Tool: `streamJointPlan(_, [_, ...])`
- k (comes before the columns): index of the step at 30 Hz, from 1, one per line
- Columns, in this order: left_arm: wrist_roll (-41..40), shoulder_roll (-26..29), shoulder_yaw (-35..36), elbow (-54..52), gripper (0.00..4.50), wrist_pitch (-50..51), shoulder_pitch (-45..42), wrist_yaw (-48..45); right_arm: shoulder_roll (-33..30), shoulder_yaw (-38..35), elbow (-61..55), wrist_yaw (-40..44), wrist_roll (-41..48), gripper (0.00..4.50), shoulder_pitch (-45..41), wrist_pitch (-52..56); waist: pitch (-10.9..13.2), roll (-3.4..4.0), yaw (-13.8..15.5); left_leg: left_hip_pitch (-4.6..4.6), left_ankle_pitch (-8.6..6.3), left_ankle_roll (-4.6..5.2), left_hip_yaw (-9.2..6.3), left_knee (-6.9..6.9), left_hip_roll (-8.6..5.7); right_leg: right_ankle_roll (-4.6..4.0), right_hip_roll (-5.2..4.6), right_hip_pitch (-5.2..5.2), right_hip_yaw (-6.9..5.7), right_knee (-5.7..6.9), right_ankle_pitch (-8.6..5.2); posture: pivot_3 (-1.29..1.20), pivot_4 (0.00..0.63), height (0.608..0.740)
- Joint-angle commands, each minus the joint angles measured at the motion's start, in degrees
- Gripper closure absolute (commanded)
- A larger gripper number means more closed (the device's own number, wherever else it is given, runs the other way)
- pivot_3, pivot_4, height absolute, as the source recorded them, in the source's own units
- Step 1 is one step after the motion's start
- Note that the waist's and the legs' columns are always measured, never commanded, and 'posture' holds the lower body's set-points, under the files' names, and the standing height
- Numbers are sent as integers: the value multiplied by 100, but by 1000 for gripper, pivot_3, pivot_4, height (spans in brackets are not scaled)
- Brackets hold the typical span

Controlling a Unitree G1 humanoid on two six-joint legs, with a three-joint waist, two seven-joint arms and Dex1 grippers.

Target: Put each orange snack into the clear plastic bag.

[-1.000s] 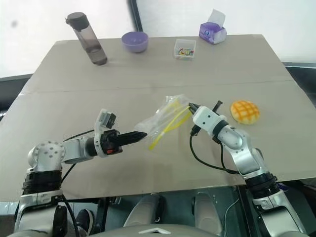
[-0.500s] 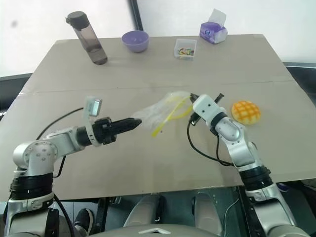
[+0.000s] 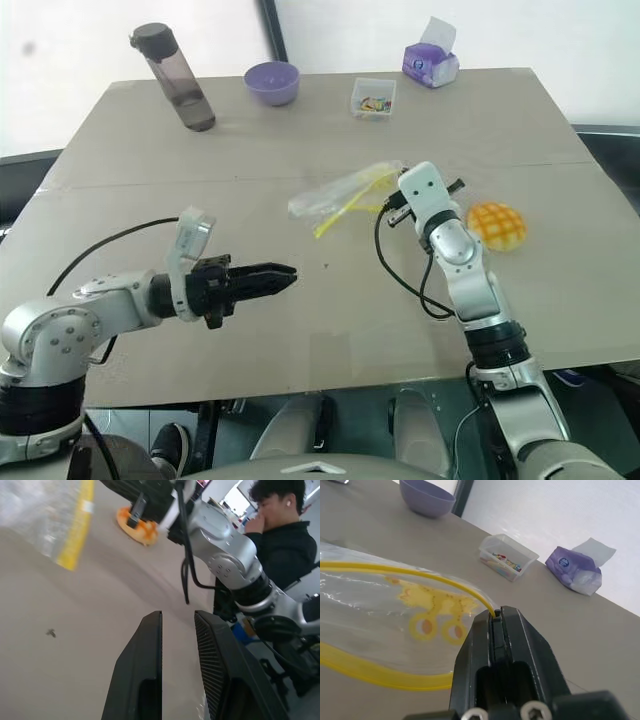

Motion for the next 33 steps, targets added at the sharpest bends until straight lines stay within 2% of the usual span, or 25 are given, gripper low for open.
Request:
streamJointPlan(1, [1376,-568,-43,69,3415,-1574,-597,966,89,78,-278,-28,-120,4500,-144,399,0,0,49,0,0,0,0,1,-2,0,-1,1,-1,0,0,0,150,740])
streamJointPlan(3, [2824,-684,-420,217,3415,-2921,-976,1412,148,178,-395,71,-125,4500,-136,626,-1,-2,70,-3,1,-1,-5,5,-10,-5,0,1,-9,0,4,0,150,740])
streamJointPlan(6, [4759,-284,-1501,430,3415,-4226,-1038,1552,246,238,-465,105,-96,4500,-161,820,-3,2,21,-5,2,-3,3,-2,-20,-9,1,-5,-1,-3,7,0,150,740])
streamJointPlan(12, [6027,-489,-2201,690,3415,-5597,-805,1774,388,336,-371,65,-105,4500,-311,894,-5,6,-36,-23,2,-3,31,-37,-19,-9,1,-47,29,-10,6,0,150,740])
streamJointPlan(17, [6428,-512,-2299,555,3415,-5931,-366,1866,426,341,-253,37,-96,4500,-417,867,-5,7,-35,-20,2,-2,36,-45,-10,-9,7,-52,31,-6,6,0,150,740])
streamJointPlan(21, [7407,-498,-2276,797,3415,-6725,-173,2505,428,402,-202,60,-93,4500,-413,796,-6,6,-4,-14,2,-1,41,-45,-9,-9,6,-49,35,-4,6,0,150,740])
streamJointPlan(23, [7610,-538,-2347,950,3415,-6905,-100,2576,428,417,-190,65,-91,4500,-422,778,-5,6,-7,-13,2,-1,39,-44,-10,-9,6,-47,33,-3,6,0,150,740])
streamJointPlan(28, [8445,-724,-2454,1396,3415,-7445,-282,3160,459,419,-148,48,-86,4500,-513,769,-5,6,-9,-13,2,-1,39,-44,-12,-8,5,-47,32,-2,6,0,150,740])
streamJointPlan(33, [8806,-757,-2495,1739,3415,-7682,-342,3309,460,429,-184,52,-90,4500,-493,781,-5,6,-22,-13,2,-1,39,-44,-12,-8,6,-48,32,-1,6,0,150,740])
